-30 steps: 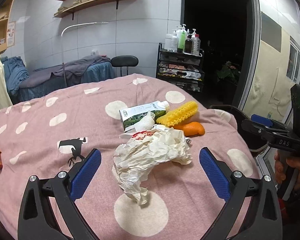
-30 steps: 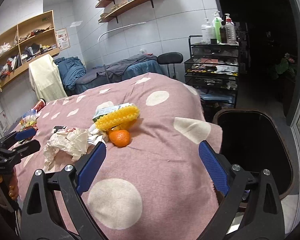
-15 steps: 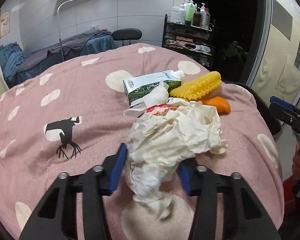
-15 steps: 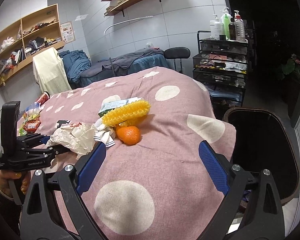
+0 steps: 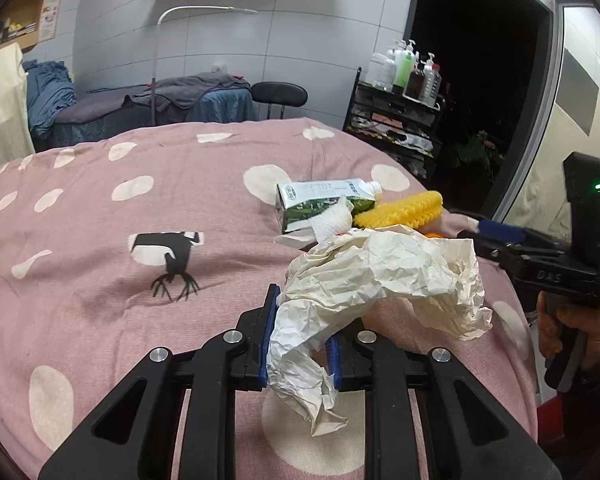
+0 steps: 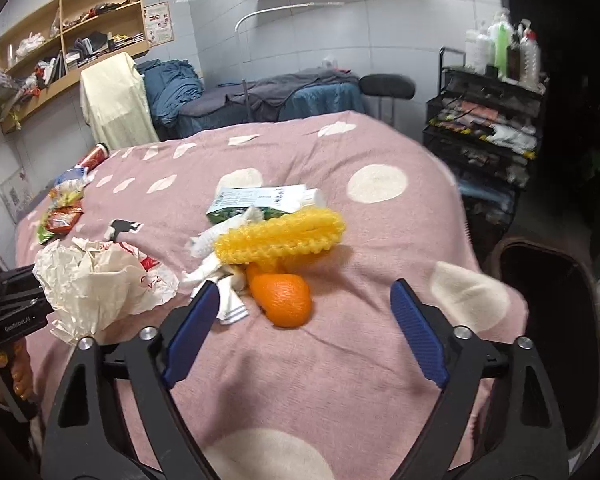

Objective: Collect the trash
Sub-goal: 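Grasp the tangerine with the right gripper, then carry the tangerine over the bin and open the right gripper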

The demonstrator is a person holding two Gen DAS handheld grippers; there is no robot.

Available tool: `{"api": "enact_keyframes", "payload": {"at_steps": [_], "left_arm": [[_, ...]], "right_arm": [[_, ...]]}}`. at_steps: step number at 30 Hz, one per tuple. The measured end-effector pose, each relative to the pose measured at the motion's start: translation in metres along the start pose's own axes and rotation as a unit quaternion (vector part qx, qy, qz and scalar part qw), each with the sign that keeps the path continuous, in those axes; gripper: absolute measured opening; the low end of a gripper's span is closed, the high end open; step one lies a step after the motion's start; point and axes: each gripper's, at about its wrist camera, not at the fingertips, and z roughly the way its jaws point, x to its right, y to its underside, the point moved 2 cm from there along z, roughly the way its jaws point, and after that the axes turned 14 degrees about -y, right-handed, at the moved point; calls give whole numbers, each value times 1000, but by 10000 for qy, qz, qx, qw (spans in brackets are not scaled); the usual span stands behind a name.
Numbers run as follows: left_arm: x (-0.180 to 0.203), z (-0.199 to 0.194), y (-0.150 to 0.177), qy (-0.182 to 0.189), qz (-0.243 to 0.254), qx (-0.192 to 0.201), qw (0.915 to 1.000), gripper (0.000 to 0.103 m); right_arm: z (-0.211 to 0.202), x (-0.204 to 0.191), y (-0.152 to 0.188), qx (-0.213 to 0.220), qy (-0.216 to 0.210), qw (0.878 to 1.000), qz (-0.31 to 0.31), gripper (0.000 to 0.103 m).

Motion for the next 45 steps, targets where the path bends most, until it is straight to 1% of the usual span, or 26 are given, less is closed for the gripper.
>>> {"api": "enact_keyframes", "payload": {"at_steps": [1,3,5,6,9,10,14,19,23,26,30,33,36,39,45], "left_arm": [[-1,-2,-1,-6,-22,17,10000,21],[-2,-4,-1,-6,-39,41,10000,21],[-1,-6,-1,-12,-28,58,10000,21],[-1,-6,0,-10,-26,51,10000,21],[-1,-6,1,12,-68,47,10000,21],[0,-6,1,19,-97,49,9999,21],[3,-6,2,74,-114,52,9999,21],[10,-11,4,130,-109,104,9998,21],[17,-15,5,222,-94,148,9996,21],[26,-18,5,319,-41,157,9994,21],[42,-21,4,492,57,198,9986,21],[55,-22,2,645,129,225,9976,21],[69,-23,-2,810,204,263,9962,21],[88,-25,-7,972,362,327,9941,21],[125,-23,-14,1317,656,388,9884,21]], "right_arm": [[6,-1,-1,-96,-55,9999,-17,77],[19,-2,0,-334,66,9994,-101,70],[34,-1,1,-627,118,9979,-99,59],[39,1,1,-703,95,9975,-78,56],[46,5,-1,-754,10,9971,-40,47],[47,5,-2,-762,-53,9971,-50,39],[49,2,0,-815,-223,9963,-123,29],[36,-4,8,-656,-453,9968,-48,24],[14,-9,15,-447,-572,9973,45,23],[-4,-10,20,-276,-590,9978,119,23],[-32,-6,25,41,-477,9984,288,23],[-54,2,28,297,-316,9983,395,23],[-77,11,31,559,8,9975,431,23],[-98,27,35,809,308,9944,599,23],[-132,66,46,1050,886,9860,943,23]]}}
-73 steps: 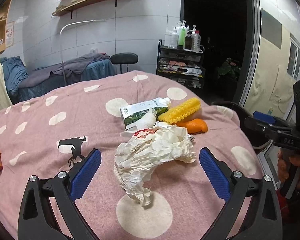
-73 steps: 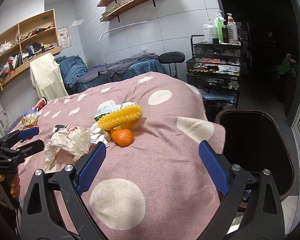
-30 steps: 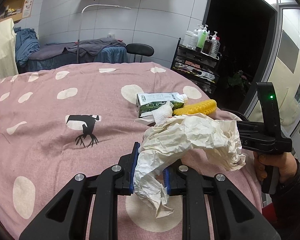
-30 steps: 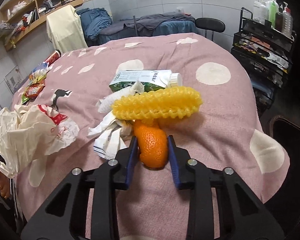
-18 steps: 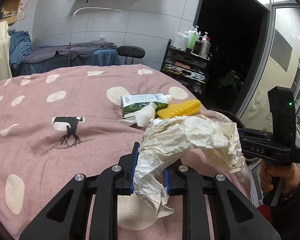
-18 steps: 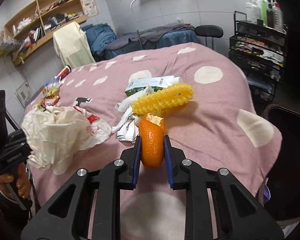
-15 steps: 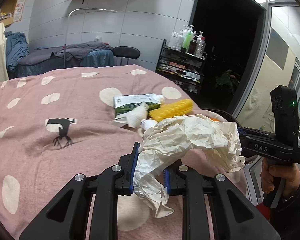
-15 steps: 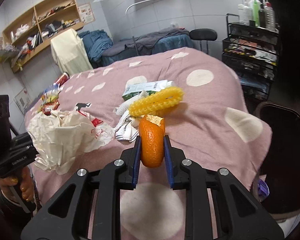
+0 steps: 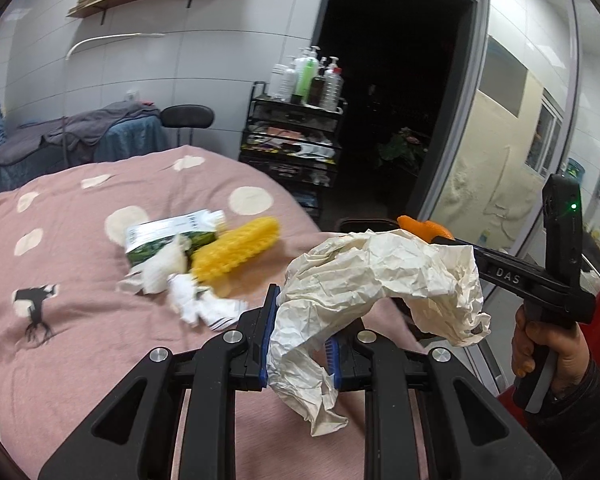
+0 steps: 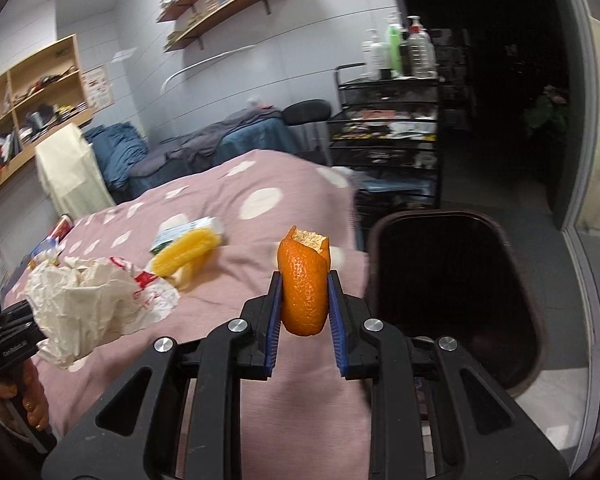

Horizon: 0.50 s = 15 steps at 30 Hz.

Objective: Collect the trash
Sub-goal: 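Carry the tangerine over the bin and open the right gripper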

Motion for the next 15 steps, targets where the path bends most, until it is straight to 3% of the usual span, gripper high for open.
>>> {"api": "enact_keyframes", "payload": {"at_steps": [7,15], "left_arm": [[37,16,-10,336,325,-7,9989,21],[66,27,-11,518,635,-83,9966,21]], "right_arm": [[-9,49,4,31,618,9974,360,23],[7,96,21,-218,982,9913,852,23]]}}
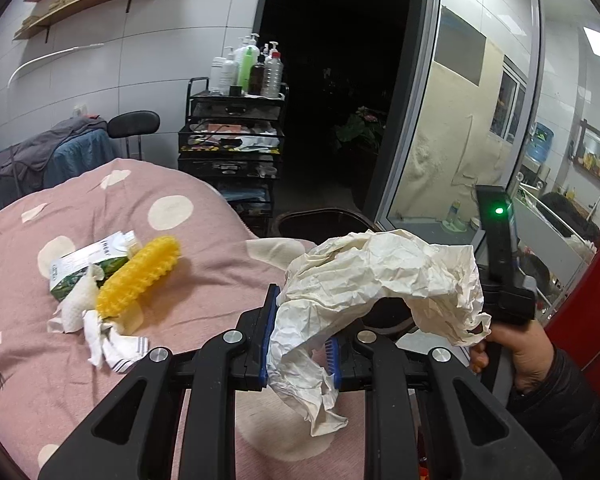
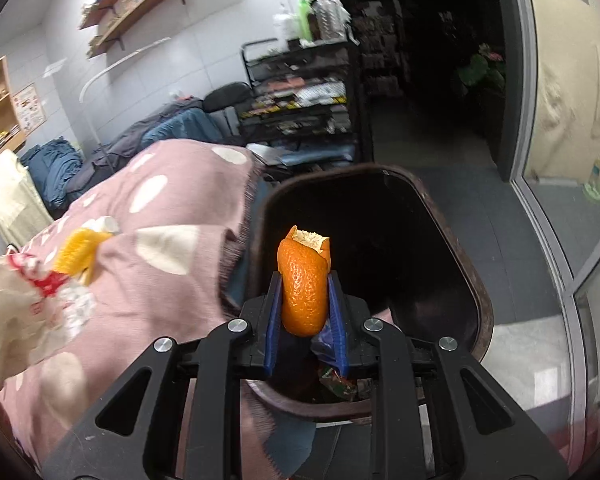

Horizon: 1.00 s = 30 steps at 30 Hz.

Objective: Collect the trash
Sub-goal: 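Carry the tangerine over the bin and open the right gripper, then lower the crumpled white paper into the bin and open the left gripper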

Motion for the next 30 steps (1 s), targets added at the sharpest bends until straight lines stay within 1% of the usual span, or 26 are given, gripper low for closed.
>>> {"api": "enact_keyframes", "payload": {"at_steps": [3,6,8,9,12,17,21,23,26,30], "left_arm": [[6,5,0,47,47,-53,10000,21],[12,10,1,82,90,-117,9999,21],[15,13,2,117,102,-170,9997,21],[16,16,2,137,109,-203,9996,21],[23,20,1,137,188,-238,9994,21],[36,32,-3,189,354,-332,9986,21],[45,47,-6,342,373,-535,9973,21],[51,55,-8,368,436,-594,9966,21],[60,64,-11,406,545,-664,9955,21],[69,80,-16,500,565,-870,9933,21]], "right_arm": [[13,15,3,-119,130,9996,228,25],[21,26,7,-129,200,9990,388,31],[25,29,10,-119,229,9987,445,51],[25,31,11,-89,240,9985,493,53],[23,34,14,-46,247,9982,543,55],[12,36,14,113,339,9978,553,64],[-2,37,15,247,434,9973,537,65],[-9,38,14,331,504,9968,526,67],[-21,42,13,474,619,9954,560,68],[-33,52,11,615,825,9924,669,69]]}}
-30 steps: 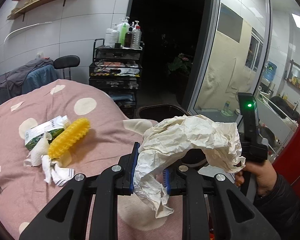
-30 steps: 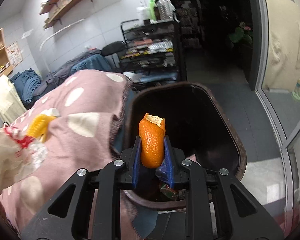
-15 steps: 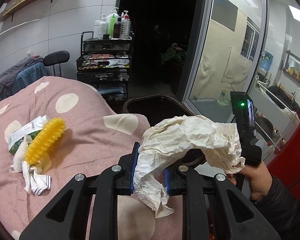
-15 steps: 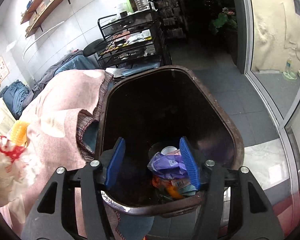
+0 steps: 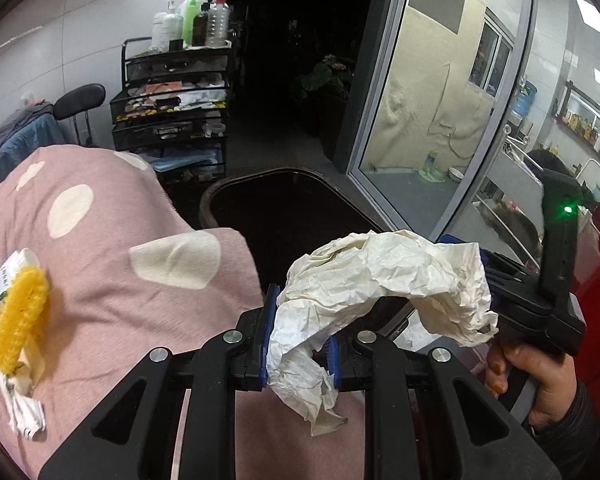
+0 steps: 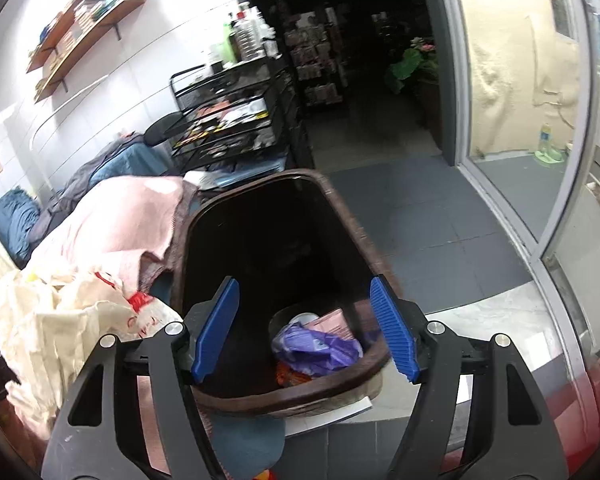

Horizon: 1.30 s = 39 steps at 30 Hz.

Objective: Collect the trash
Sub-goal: 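Lower the crumpled white paper into the bin and open the left gripper, then move both grippers back over the remaining trash on the bedspread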

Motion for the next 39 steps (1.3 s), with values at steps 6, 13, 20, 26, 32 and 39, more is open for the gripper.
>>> {"api": "enact_keyframes", "payload": {"at_steps": [6,13,20,26,32,39], "left_arm": [[11,26,-11,-36,87,-310,9995,21],[21,48,-17,-22,9,-589,9983,21],[30,55,-19,-67,33,-620,9980,50],[30,44,-20,-279,119,-217,9993,89],[27,26,-23,-317,94,106,9994,96],[15,0,-21,-386,14,385,9985,97]], "right_arm": [[-11,18,-4,138,307,9994,108,70],[-21,40,-6,190,525,9980,305,70],[-26,45,-6,255,613,9973,302,76],[-31,43,-7,413,667,9965,290,82],[-30,40,-8,388,519,9976,254,83],[-24,21,-7,329,218,9992,89,85]]}}
